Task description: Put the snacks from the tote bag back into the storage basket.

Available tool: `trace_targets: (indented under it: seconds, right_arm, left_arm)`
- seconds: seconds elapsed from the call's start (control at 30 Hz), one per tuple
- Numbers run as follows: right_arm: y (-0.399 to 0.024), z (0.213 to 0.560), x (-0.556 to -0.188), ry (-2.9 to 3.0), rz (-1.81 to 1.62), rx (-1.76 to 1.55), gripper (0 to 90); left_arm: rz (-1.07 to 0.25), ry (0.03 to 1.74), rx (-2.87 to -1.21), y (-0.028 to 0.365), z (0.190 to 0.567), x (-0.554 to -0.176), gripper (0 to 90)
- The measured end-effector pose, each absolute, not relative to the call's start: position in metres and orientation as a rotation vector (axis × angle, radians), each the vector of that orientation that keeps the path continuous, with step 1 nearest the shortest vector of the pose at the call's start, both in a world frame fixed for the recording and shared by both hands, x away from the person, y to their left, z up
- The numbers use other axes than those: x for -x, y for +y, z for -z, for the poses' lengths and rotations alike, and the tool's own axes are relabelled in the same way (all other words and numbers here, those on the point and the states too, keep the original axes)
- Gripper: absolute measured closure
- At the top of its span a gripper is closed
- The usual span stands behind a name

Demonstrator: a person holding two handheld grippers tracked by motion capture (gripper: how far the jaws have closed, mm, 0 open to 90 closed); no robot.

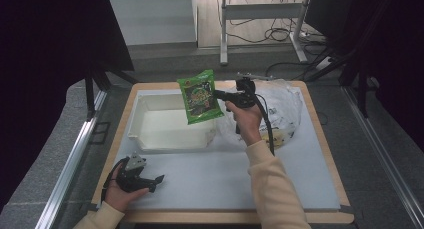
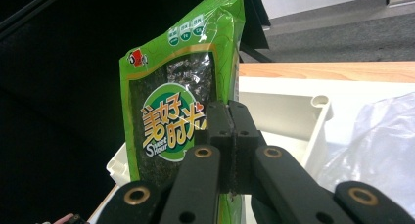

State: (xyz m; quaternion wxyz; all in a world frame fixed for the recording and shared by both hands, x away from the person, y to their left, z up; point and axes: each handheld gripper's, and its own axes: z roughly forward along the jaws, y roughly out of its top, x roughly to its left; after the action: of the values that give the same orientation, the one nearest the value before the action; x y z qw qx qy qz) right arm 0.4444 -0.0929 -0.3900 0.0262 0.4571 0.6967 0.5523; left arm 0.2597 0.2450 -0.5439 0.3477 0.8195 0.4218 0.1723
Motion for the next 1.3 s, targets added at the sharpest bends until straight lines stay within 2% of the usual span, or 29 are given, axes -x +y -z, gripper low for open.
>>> trace_targets:
  seconds: [1.3]
  right_arm:
    - [-0.036, 0.407, -0.454, 2.239, -1.675, -1.414, 89.9]
  left_arm:
    - [-0.445, 1.097, -2.12, 0.244, 0.544, -0.26, 7.2]
